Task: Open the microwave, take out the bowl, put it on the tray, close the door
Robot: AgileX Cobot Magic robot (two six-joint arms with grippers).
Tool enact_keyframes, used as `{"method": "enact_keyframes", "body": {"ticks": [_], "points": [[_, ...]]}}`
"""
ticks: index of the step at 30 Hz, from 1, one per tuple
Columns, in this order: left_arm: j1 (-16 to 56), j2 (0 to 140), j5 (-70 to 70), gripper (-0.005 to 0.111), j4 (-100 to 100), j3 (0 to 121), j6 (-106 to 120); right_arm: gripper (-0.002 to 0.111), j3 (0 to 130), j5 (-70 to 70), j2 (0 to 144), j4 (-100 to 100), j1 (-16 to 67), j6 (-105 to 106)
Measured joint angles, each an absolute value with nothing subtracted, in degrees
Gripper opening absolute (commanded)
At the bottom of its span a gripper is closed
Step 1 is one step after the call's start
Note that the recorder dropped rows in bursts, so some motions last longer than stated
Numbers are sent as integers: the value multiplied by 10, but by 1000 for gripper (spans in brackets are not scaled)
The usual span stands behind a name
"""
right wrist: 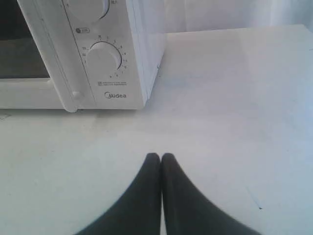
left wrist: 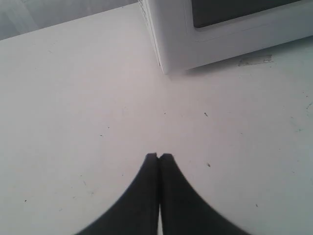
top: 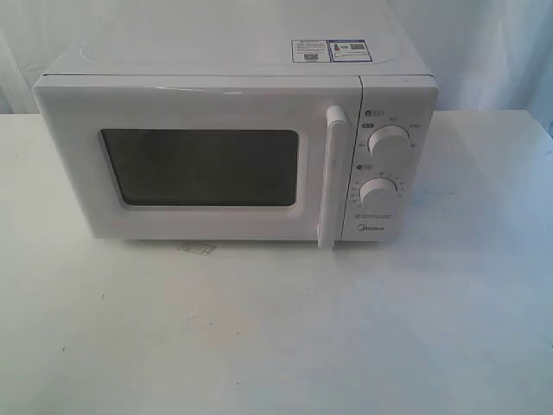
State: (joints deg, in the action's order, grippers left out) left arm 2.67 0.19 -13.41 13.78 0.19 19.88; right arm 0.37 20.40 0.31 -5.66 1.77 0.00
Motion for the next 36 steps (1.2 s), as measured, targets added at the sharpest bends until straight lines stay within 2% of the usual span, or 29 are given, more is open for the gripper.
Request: {"method": "enact_keyframes", "body": {"ticks": [31,36], "points": [[27,2,-134,0,138,2,199,0,4,204,3,-57,18,0],[27,2,-134,0,138,2,199,0,2,149,3,-57,18,0]]}}
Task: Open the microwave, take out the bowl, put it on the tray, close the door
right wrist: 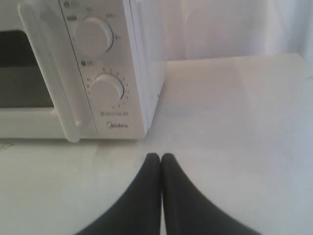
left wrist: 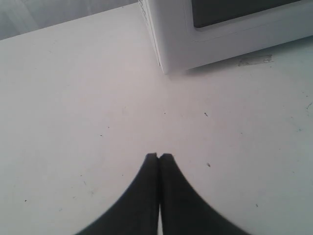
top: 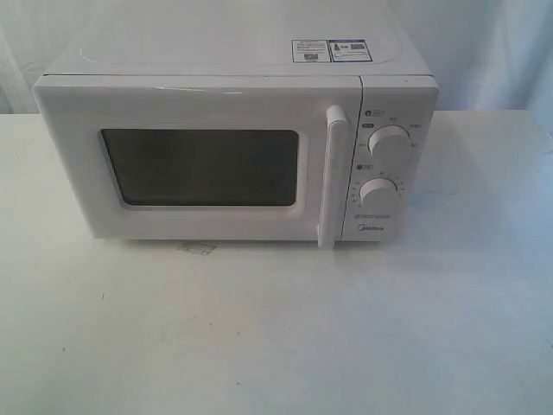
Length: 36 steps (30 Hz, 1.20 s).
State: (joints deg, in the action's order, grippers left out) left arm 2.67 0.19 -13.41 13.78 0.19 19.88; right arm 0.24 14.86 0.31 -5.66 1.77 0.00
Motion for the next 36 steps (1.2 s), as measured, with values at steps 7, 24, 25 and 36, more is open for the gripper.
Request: {"method": "enact_keyframes", "body": {"ticks": [7,24,25,36], "points": [[27,2,-134,0,138,2,199,0,2,6,3,-60,18,-3],[27,2,-134,0,138,2,199,0,228,-66,131,4,18,-143],[27,2,-134,0,138,2,199,0,240,-20,153,7,18,-149],[27,2,-134,0,138,2,199,0,254,151,428,-178,59,35]]}}
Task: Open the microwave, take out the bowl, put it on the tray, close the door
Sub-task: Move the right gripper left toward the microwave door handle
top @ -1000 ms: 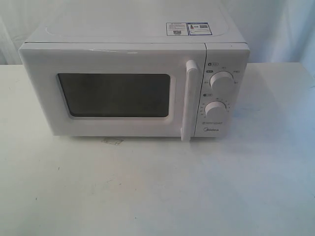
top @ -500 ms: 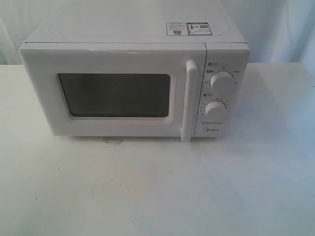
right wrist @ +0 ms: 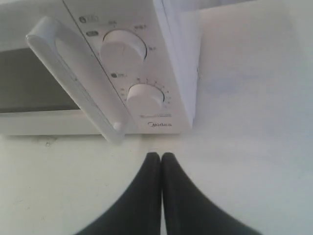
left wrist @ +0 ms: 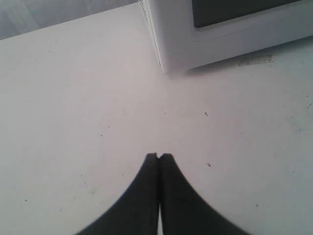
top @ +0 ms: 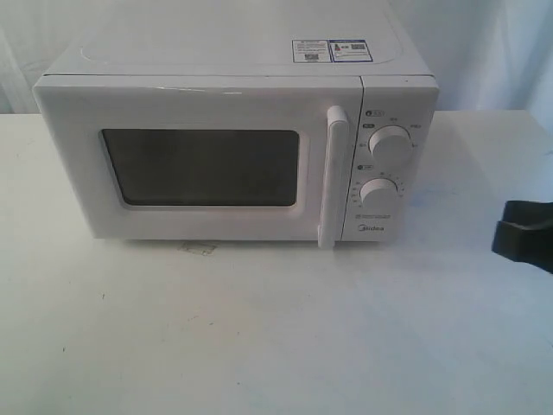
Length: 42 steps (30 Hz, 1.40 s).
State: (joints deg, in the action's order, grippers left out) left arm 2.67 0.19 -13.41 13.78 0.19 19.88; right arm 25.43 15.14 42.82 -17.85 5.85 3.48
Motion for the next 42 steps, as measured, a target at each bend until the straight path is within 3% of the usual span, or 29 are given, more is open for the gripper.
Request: {"method": "enact_keyframes", "body": {"ticks": [15,24,29,32,38,42], "points": [[27,2,-134,0,138,2,199,0,303,106,588,-406,107,308],[27,2,-134,0,138,2,199,0,329,233,594,-817,115,742],[27,2,-134,0,138,2,199,0,329,250,594,-882,115,857],[27,2,-134,0,138,2,199,0,327,329,618,-978,97,1047],[27,2,-134,0,138,2,199,0,332,436,720,-992,42,1148],[27,2,-134,0,138,2,199,13,349,440,781,-995,12,1158]]}}
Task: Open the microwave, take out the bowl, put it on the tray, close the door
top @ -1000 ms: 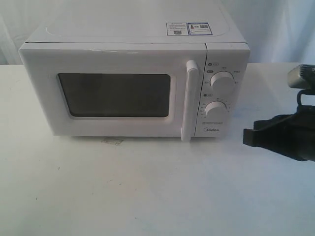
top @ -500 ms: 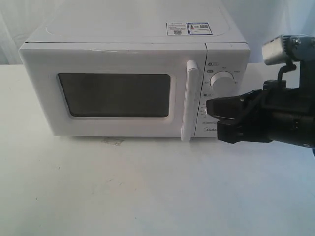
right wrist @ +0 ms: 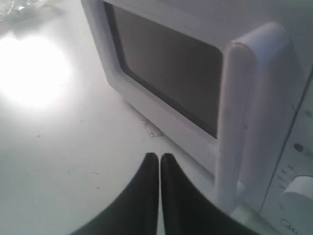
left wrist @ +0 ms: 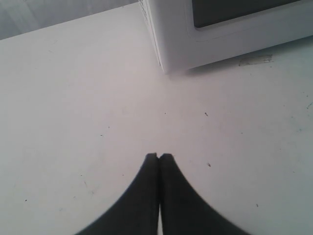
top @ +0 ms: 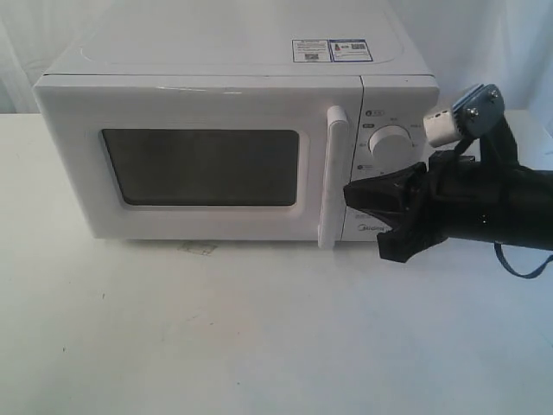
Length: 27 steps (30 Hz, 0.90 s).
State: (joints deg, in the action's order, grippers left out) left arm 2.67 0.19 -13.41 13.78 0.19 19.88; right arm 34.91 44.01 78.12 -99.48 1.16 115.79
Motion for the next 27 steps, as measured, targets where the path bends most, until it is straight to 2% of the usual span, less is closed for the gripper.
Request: {"method": "enact_keyframes", "body": {"ticks": [5,7,9,18,27], "points": [[27,2,-134,0,138,2,199,51,377,473,843,-997,3,1186],[27,2,-134,0,138,2,199,61,386,501,864,-998,3,1200],[27,2,-134,0,138,2,199,67,395,524,883,-998,3,1209],[27,2,-134,0,138,2,199,69,434,501,935,-993,-14,1213],[27,2,-134,0,138,2,199,69,461,566,984,-997,-17,1213]]}}
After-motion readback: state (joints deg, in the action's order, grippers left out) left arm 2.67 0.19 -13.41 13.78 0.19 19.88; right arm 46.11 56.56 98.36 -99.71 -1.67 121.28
